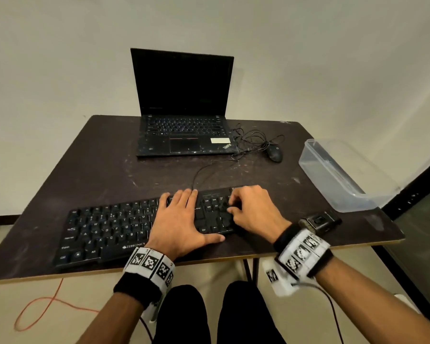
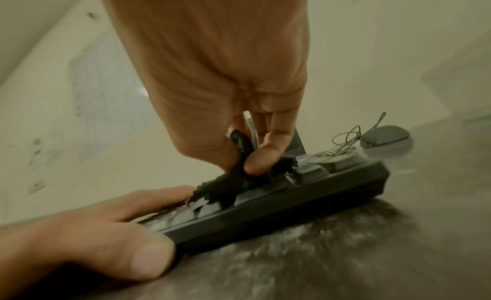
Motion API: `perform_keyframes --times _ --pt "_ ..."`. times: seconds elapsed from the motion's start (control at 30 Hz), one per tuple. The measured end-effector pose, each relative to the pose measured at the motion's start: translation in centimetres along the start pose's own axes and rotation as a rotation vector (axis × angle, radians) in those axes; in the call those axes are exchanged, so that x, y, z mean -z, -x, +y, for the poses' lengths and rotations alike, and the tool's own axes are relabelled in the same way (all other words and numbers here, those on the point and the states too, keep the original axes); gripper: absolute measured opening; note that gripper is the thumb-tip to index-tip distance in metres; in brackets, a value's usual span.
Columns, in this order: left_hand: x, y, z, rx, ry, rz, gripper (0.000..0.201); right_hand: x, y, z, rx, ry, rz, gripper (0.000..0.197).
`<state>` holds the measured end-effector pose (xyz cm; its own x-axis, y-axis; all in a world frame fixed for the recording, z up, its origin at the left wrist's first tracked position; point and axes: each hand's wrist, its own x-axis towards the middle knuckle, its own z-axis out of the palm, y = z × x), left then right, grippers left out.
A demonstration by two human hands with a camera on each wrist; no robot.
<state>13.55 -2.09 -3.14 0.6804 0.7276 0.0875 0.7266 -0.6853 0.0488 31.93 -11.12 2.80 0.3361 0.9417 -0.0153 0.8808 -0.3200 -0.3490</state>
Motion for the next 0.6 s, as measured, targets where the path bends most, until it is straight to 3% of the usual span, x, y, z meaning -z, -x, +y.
perform_keyframes --times 0.17,0.33,0.5,0.6 --pt "0.1 0.2 -0.2 0.024 0.027 -0.003 0.142 1.4 -3.8 -0.6 -0.077 -0.069 0.040 0.005" --pt "0.3 0.0 -0.1 0.040 0.045 -0.006 0.142 0.0 0.8 0.9 -0.052 -0.020 -0.017 0.009" --pt "0.2 0.0 -0.1 0.034 0.058 -0.012 0.142 -0.3 1.1 1.6 -0.071 -0.071 0.120 0.011" --pt "0.2 0.1 -0.1 0.037 0.052 -0.013 0.142 -1.1 1.8 1.0 -0.094 -0.098 0.124 0.013"
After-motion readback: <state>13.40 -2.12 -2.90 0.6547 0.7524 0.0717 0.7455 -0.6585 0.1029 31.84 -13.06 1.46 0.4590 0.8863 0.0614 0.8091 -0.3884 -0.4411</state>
